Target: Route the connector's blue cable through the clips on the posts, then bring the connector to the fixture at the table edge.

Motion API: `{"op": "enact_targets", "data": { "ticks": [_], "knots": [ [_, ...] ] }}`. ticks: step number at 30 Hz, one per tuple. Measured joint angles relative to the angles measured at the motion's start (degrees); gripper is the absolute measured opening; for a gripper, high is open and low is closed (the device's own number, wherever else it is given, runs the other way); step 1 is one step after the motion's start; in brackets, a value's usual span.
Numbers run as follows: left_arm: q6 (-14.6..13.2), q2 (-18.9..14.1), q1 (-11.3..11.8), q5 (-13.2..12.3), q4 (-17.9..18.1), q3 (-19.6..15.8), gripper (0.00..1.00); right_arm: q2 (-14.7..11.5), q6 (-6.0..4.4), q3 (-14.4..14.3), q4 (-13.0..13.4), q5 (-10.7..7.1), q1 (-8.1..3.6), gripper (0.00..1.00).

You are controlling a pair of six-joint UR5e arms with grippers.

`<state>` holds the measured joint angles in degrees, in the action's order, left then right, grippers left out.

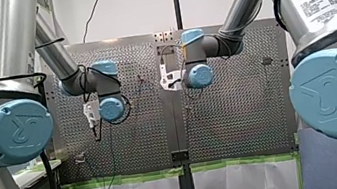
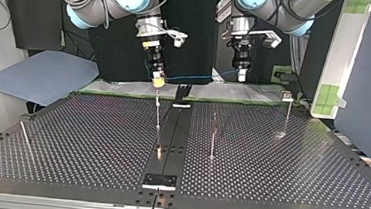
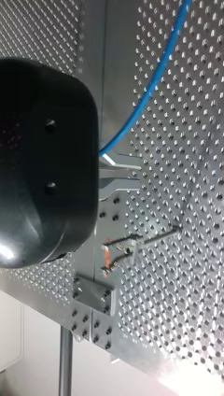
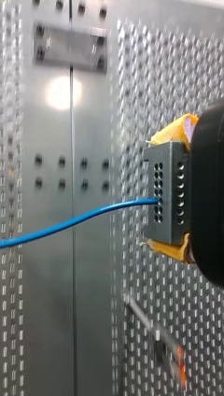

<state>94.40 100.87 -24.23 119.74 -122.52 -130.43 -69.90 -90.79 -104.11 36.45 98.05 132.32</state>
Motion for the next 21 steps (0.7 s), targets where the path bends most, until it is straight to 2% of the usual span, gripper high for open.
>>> {"op": "enact_targets", "data": {
  "ticks": [7,10,15,21],
  "knots": [
    [0.8,1.0,1.8,-3.1,-1.1,3.4,0.13,-3.4,-0.15,0.9,-0.5,-1.46,-1.48,0.0],
    [1.1,2.2,2.3,-3.6,-2.1,4.8,0.13,-3.8,-0.32,1.3,-0.6,-1.95,-2.03,0.0],
    [1.9,3.8,3.0,-3.9,-2.7,6.8,0.13,-2.6,-0.36,2.2,-1.0,-2.43,-2.96,0.0],
    [2.8,4.1,4.0,-4.6,-4.0,9.2,0.13,-0.1,-0.43,3.0,-0.5,-3.02,-3.74,0.0]
  ]
}}
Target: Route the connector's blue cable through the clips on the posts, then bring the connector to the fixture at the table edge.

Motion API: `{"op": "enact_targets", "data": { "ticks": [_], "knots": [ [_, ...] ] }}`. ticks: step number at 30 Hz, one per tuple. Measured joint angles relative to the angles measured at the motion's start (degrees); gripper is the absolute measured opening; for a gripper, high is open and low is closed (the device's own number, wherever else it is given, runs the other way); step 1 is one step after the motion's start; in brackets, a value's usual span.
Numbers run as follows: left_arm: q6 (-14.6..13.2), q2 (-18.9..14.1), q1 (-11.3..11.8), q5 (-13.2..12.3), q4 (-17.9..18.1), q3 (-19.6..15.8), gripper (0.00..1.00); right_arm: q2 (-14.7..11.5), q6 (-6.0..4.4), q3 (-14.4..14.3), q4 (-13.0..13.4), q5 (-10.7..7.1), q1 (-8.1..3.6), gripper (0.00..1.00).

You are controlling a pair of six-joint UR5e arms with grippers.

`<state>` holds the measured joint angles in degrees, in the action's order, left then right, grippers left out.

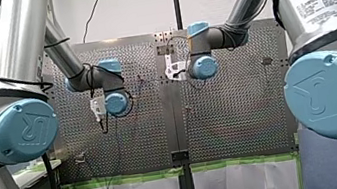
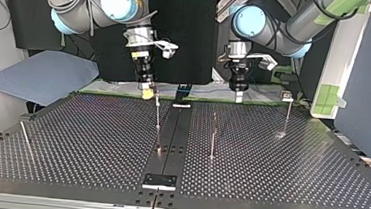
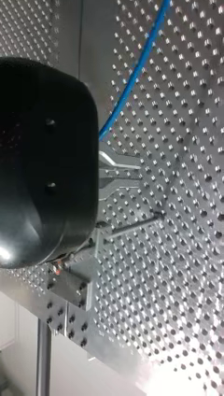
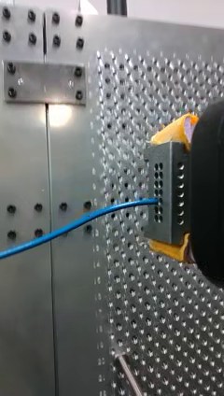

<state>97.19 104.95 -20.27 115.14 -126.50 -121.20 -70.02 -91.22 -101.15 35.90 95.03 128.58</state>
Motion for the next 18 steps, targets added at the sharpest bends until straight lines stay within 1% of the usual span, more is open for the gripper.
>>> {"op": "enact_targets", "data": {
  "ticks": [3,8,18],
  "knots": [
    [0.3,0.0,0.3,-0.1,-0.3,1.3,0.13,0.8,-0.1,0.4,0.3,-0.29,-0.52,0.0],
    [0.4,0.0,0.6,-0.3,-0.6,2.9,0.13,2.1,-0.45,1.4,0.2,-1.19,-1.78,0.0],
    [-0.2,0.1,1.4,-1.9,-1.8,4.1,0.13,3.2,-0.86,3.6,0.0,-4.14,-4.06,0.0]
  ]
}}
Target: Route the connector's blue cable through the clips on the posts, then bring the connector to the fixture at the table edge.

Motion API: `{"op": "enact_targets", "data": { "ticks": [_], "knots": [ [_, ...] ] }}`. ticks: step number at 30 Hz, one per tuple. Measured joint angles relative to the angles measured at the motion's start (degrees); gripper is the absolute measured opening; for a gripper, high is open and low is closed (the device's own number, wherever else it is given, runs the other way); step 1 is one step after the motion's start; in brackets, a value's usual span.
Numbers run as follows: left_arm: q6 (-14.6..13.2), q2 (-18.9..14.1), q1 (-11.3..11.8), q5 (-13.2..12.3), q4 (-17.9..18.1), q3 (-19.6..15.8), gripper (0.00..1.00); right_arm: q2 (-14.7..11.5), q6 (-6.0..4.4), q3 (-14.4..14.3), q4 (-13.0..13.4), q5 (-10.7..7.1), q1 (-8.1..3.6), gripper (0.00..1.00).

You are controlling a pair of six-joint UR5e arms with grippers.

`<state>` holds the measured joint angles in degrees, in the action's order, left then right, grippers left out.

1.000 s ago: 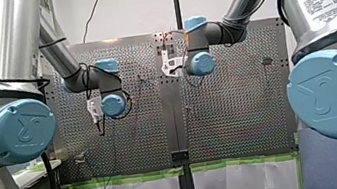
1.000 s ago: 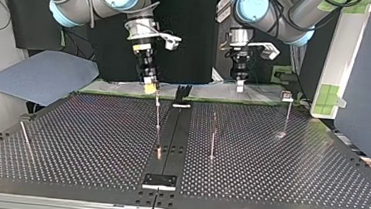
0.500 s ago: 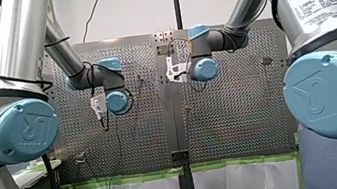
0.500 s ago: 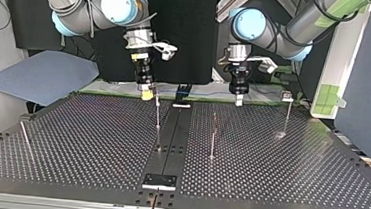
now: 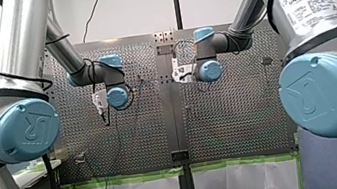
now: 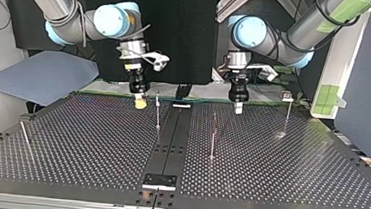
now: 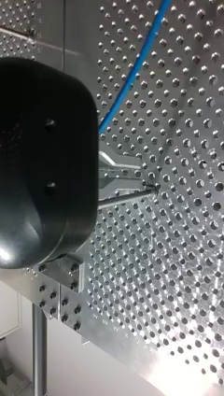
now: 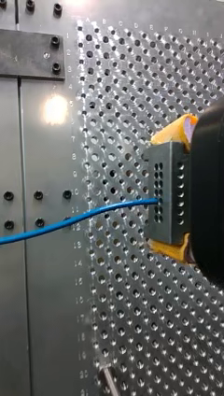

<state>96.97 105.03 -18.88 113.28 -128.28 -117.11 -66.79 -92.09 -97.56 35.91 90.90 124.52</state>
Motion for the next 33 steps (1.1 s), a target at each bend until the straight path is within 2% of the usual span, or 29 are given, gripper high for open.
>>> {"op": "enact_targets", "data": {
  "ticks": [9,22,33],
  "knots": [
    [0.0,0.0,0.9,-1.1,-1.9,2.0,0.13,0.2,-0.04,1.5,-0.5,-1.32,-0.84,0.0],
    [0.4,-0.1,1.4,-0.9,-3.1,2.7,0.13,0.3,-0.03,2.2,-0.6,-2.75,-0.82,0.0],
    [0.8,-0.1,2.2,-2.4,-5.0,5.5,0.13,0.4,-0.13,3.0,-0.7,-3.34,-0.87,0.0]
  ]
}}
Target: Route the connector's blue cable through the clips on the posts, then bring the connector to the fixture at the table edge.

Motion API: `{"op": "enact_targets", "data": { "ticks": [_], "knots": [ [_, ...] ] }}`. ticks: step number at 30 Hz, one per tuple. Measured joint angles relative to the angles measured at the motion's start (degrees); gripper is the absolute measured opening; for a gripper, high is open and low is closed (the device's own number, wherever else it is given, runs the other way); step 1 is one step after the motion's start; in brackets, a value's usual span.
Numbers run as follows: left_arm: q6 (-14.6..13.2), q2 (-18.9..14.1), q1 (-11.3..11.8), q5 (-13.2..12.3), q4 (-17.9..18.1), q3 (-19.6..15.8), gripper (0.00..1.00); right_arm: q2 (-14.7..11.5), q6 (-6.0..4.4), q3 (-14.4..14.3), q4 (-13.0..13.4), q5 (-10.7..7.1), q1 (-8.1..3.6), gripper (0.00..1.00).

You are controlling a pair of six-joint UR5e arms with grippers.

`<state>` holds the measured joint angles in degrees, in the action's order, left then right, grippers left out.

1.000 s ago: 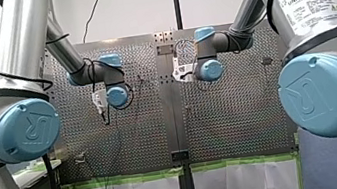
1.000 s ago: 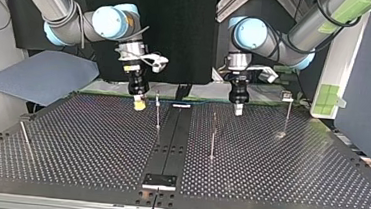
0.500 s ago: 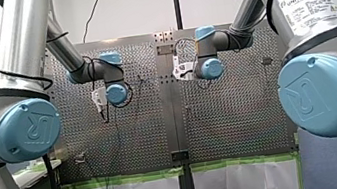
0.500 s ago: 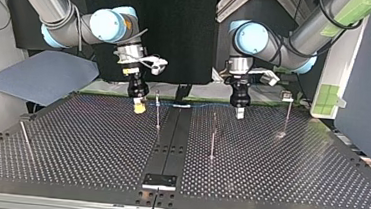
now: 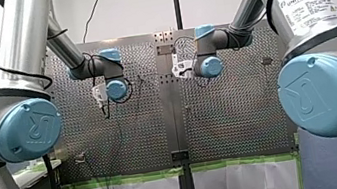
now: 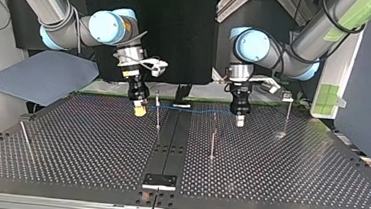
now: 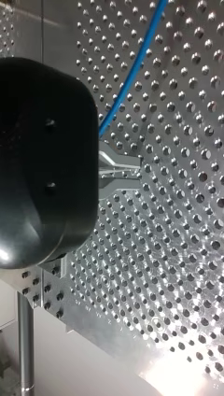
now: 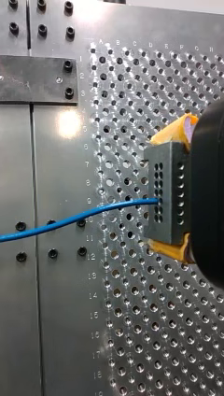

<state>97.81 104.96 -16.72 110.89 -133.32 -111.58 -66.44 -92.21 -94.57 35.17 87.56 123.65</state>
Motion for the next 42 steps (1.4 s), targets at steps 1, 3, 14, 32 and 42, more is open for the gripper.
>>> {"op": "enact_targets", "data": {
  "ticks": [1,3,14,32,42],
  "knots": [
    [0.0,0.0,0.1,-0.2,-0.2,0.3,0.13,0.0,-0.08,0.0,0.0,-0.02,-0.01,0.0],
    [0.1,0.0,0.3,-0.4,-0.5,0.6,0.15,0.0,-0.2,0.0,0.0,-0.03,-0.06,0.0],
    [0.1,0.1,1.7,-1.5,-0.7,1.2,0.15,0.6,-0.41,0.0,0.2,-0.03,-0.32,0.0],
    [0.0,2.7,3.2,-3.9,-1.0,2.6,0.15,1.3,-0.43,0.2,0.5,-0.12,-0.58,0.0],
    [0.6,3.1,3.9,-4.4,-1.4,4.4,0.15,1.5,-0.84,0.6,0.8,-0.18,-1.39,0.0]
  ]
}}
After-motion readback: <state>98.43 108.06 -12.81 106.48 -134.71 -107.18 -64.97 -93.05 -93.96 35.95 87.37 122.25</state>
